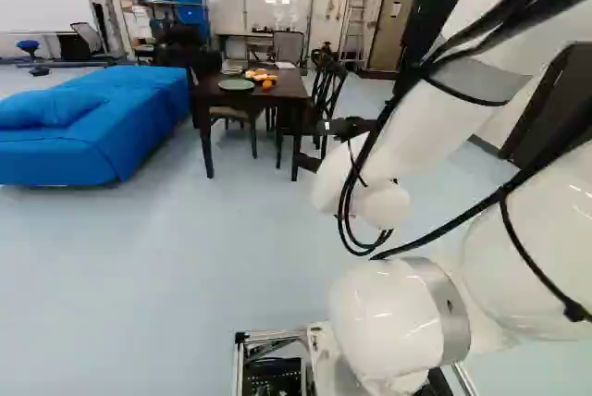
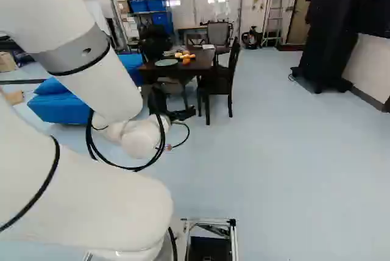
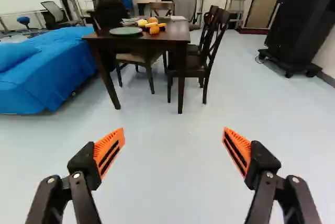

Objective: Move the croissant to the empty plate

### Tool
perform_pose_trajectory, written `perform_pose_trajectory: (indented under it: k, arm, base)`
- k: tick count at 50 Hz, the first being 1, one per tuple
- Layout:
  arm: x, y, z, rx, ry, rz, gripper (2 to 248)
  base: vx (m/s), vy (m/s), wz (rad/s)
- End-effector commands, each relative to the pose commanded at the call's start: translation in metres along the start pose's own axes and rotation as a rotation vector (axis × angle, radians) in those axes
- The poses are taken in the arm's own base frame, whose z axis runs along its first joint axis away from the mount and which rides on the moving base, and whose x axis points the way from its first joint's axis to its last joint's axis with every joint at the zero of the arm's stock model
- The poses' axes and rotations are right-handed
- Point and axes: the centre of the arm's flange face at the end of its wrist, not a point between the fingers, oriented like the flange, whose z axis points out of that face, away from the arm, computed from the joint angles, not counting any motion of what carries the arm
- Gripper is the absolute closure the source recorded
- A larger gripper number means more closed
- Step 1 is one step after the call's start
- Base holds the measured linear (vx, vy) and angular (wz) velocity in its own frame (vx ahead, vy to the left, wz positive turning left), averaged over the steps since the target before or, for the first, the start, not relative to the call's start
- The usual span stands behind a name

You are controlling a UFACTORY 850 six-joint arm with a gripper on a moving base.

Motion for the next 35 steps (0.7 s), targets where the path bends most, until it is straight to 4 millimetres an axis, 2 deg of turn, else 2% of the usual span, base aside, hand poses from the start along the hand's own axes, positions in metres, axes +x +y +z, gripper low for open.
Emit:
perform_pose_trajectory:
  k: [35]
  arm:
    - [0.0,0.0,0.0,0.0,0.0,0.0,3]
  base:
    - [0.0,0.0,0.0]
